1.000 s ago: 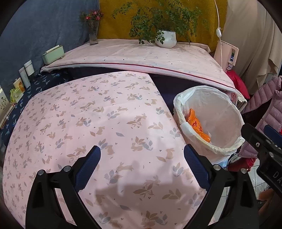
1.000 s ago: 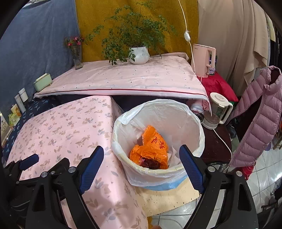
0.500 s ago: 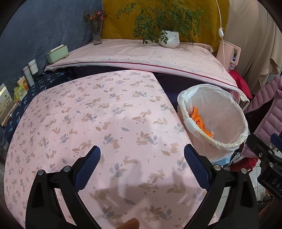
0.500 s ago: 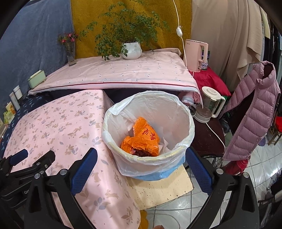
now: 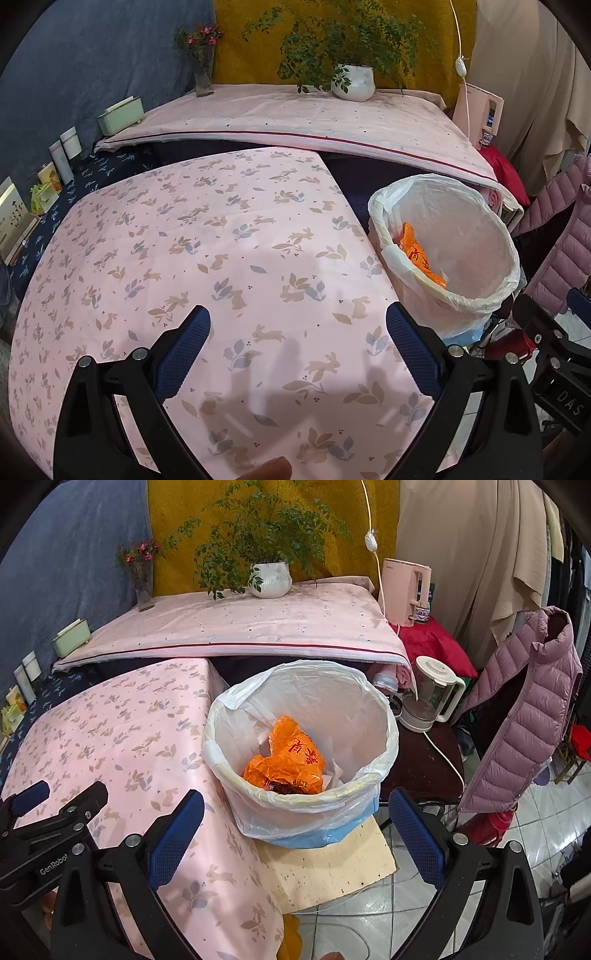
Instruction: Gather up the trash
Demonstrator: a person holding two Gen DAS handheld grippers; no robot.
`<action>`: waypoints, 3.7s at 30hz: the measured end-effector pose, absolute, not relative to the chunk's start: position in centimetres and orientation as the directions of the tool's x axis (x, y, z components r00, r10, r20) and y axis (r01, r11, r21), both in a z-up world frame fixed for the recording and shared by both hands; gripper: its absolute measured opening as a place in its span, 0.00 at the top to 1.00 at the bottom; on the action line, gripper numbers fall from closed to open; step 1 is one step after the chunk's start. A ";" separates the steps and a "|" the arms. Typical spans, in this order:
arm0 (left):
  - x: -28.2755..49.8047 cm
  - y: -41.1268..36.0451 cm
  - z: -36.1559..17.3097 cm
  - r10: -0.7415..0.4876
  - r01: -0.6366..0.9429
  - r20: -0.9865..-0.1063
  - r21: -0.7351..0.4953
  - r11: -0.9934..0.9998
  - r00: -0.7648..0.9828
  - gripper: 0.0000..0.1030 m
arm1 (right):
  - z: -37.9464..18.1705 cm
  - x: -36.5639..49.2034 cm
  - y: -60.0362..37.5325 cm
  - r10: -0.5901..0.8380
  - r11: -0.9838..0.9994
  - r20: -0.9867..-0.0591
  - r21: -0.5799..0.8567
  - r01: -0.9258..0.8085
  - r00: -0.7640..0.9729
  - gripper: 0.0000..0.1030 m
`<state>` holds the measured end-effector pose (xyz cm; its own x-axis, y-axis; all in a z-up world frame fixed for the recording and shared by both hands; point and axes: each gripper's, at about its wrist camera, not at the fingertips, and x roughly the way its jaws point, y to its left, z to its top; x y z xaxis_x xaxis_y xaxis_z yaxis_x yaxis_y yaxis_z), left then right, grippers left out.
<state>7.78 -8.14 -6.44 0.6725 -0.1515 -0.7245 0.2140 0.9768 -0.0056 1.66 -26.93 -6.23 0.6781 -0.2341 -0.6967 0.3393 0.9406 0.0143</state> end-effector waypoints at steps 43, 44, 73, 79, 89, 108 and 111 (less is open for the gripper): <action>6.8 -10.4 -6.2 -0.175 0.230 -0.709 -0.019 0.973 0.683 0.11 | -7.4 0.9 -27.6 -0.261 0.934 -0.707 -0.013 0.358 0.657 0.06; 6.8 -10.5 -6.2 -0.175 0.230 -0.709 -0.019 0.973 0.683 0.11 | -7.4 0.9 -27.7 -0.262 0.933 -0.708 -0.013 0.359 0.656 0.06; 6.8 -10.8 -6.0 -0.176 0.236 -0.705 -0.013 0.972 0.687 0.11 | -7.6 0.9 -28.0 -0.265 0.931 -0.711 -0.012 0.365 0.652 0.06; 6.8 -11.0 -5.9 -0.181 0.242 -0.704 -0.013 0.970 0.687 0.11 | -7.4 0.8 -28.2 -0.269 0.928 -0.710 -0.011 0.371 0.651 0.06; 7.1 -12.4 -5.0 -0.205 0.275 -0.696 -0.011 0.961 0.688 0.11 | -7.1 0.5 -29.1 -0.291 0.916 -0.717 -0.018 0.401 0.633 0.06; 7.5 -13.9 -5.3 -0.209 0.294 -0.705 -0.001 0.956 0.677 0.11 | -7.2 0.5 -30.2 -0.293 0.910 -0.720 -0.010 0.414 0.628 0.06; 7.6 -13.8 -5.2 -0.223 0.299 -0.703 -0.016 0.954 0.675 0.11 | -7.2 0.5 -30.2 -0.293 0.910 -0.720 -0.009 0.414 0.629 0.06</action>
<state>7.57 -13.82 -5.23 0.6749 -0.2233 -0.7033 0.2993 0.9540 -0.0157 0.46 -30.17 -7.22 0.6285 -0.2935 -0.7203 0.4141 0.9102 -0.0094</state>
